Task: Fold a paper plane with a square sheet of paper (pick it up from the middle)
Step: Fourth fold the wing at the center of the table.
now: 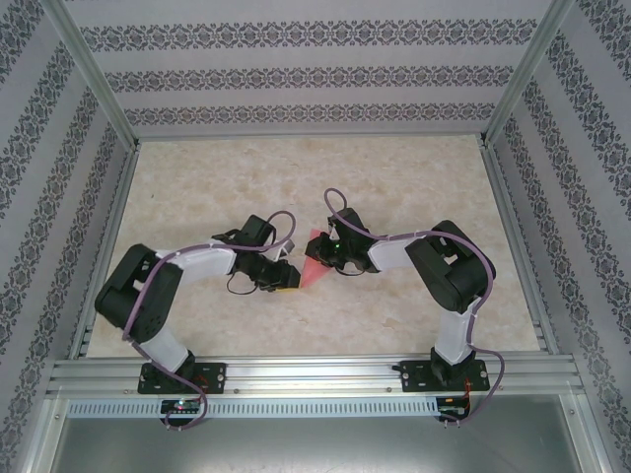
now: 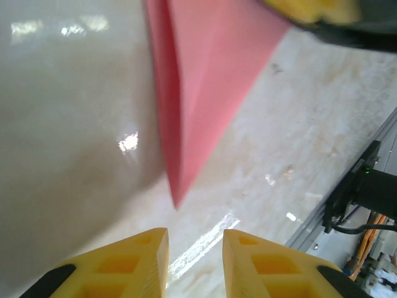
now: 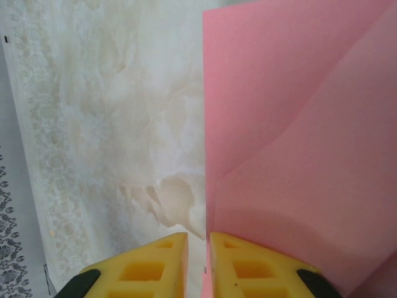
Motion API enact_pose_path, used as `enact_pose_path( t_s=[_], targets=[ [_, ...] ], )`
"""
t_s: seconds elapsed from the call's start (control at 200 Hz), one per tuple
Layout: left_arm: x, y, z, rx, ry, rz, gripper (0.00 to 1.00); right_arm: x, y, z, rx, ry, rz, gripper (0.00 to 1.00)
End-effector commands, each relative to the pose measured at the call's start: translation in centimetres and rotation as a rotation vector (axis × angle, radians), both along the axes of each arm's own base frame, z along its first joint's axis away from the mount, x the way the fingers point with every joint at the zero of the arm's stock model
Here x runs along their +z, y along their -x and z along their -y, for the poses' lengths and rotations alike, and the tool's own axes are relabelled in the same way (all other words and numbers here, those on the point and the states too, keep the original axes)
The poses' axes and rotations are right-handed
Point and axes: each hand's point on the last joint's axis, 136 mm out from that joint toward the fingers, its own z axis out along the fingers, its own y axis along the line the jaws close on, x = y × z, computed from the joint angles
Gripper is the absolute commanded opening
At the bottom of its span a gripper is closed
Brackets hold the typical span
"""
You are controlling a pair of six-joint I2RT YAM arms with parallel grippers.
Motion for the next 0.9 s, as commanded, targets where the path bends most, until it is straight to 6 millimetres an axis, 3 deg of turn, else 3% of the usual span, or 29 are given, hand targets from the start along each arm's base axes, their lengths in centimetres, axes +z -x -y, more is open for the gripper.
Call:
enact_pose_path(
  t_s=[0.0,0.155,0.36,0.58,0.894],
  targets=[
    [2.2,-0.8,0.0,0.03,0.004,0.042,0.3,-4.7,2.5,2.7,-0.013,0.141,-0.103,0.18],
    [2.8,-2.7,1.5,0.068,0.064,0.042,0.24,-4.6,2.6,2.6,-0.01,0.137,-0.1,0.18],
    [1.8,-4.5,3.2,0.094,0.115,0.009,0.21,-4.5,2.6,2.5,-0.009,0.132,-0.096,0.18],
    [0.0,-4.2,3.7,0.087,0.146,-0.046,0.21,-4.6,2.6,2.4,-0.008,0.133,-0.097,0.18],
    [-2.4,-2.1,3.4,0.065,0.172,-0.112,0.21,-4.5,2.7,2.3,-0.006,0.136,-0.097,0.18]
  ],
)
